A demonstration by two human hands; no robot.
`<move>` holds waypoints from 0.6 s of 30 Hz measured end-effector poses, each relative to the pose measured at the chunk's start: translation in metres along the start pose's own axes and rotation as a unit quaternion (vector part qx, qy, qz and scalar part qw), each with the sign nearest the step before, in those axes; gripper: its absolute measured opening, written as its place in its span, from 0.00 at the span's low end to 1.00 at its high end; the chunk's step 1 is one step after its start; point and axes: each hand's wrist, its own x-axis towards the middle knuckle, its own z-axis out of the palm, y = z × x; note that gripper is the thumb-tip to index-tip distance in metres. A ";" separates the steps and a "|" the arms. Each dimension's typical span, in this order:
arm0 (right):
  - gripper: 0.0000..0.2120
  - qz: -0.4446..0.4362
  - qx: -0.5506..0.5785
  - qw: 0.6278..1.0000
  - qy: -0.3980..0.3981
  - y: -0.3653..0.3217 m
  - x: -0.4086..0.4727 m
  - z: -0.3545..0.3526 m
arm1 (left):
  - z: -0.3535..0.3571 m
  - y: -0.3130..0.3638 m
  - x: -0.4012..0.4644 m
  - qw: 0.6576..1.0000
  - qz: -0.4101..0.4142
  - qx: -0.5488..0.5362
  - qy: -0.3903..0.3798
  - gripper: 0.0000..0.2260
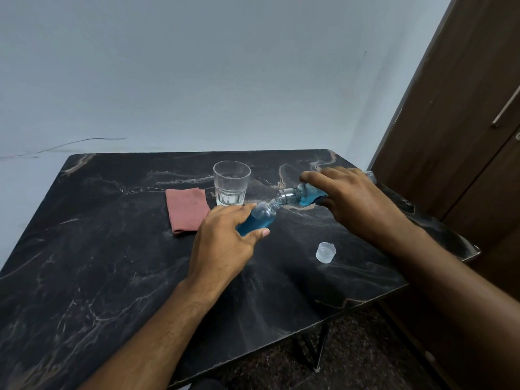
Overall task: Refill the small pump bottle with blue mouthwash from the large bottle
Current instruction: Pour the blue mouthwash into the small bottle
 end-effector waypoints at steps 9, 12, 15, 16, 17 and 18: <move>0.31 0.023 0.025 0.999 0.000 -0.005 -0.002 -0.001 | 0.001 -0.002 0.002 0.998 -0.014 -0.063 -0.011 0.33; 0.32 0.019 0.022 1.000 -0.001 -0.005 -0.002 -0.001 | 0.002 -0.004 0.001 0.997 -0.019 -0.073 -0.013 0.30; 0.33 0.015 0.013 1.000 0.004 -0.004 -0.001 -0.001 | 0.003 -0.005 0.001 0.996 -0.023 -0.080 -0.013 0.27; 0.33 0.013 0.010 1.000 0.003 -0.004 -0.001 -0.001 | 0.003 -0.005 0.001 0.996 -0.023 -0.083 -0.013 0.27; 0.33 0.010 0.008 1.000 0.003 -0.003 0.000 -0.001 | 0.003 -0.005 0.001 0.996 -0.023 -0.087 -0.012 0.27; 0.33 0.008 0.005 1.000 0.003 -0.003 0.000 -0.002 | 0.003 -0.005 0.001 0.995 -0.024 -0.091 -0.012 0.27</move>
